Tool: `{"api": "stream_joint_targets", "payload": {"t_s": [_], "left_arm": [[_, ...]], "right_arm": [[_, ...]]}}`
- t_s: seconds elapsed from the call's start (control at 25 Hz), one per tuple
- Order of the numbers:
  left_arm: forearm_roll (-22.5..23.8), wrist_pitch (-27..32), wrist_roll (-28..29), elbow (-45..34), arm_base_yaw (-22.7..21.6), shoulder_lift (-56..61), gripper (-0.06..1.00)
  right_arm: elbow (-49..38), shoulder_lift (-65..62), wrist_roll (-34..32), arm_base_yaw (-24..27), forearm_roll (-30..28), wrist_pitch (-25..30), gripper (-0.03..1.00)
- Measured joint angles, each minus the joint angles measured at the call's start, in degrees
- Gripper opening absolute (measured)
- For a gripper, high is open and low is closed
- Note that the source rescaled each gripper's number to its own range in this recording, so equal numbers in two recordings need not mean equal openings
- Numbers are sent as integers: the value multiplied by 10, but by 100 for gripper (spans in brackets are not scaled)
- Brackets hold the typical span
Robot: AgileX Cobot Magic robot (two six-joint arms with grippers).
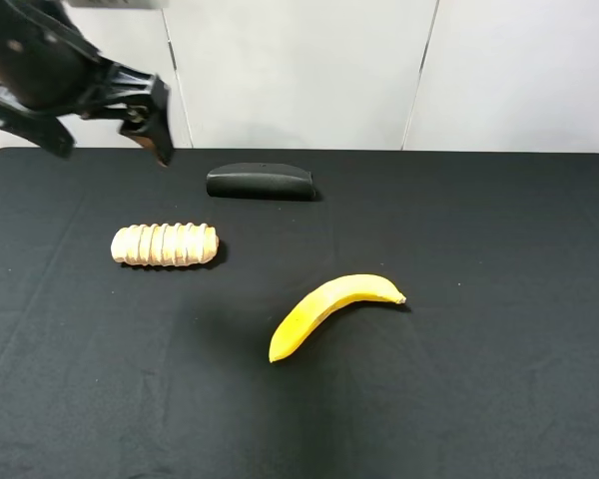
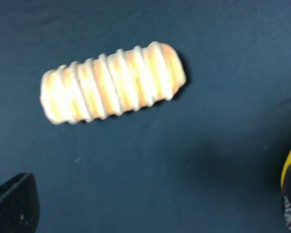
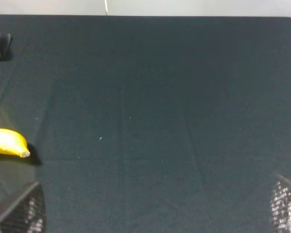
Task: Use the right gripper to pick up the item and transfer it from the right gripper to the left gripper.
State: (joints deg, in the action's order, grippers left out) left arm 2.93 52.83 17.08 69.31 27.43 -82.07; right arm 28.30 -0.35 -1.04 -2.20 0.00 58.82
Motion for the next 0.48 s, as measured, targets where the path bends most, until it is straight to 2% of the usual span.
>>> {"api": "stream_joint_targets", "payload": {"t_s": [0.28,0.48], "left_arm": [[39,91,1,0,0,72,100],[44,126,1,-9,0,150,100]], "right_arm": [[0,0,0,0,0,0,100],[0,0,0,0,0,0,100]]}}
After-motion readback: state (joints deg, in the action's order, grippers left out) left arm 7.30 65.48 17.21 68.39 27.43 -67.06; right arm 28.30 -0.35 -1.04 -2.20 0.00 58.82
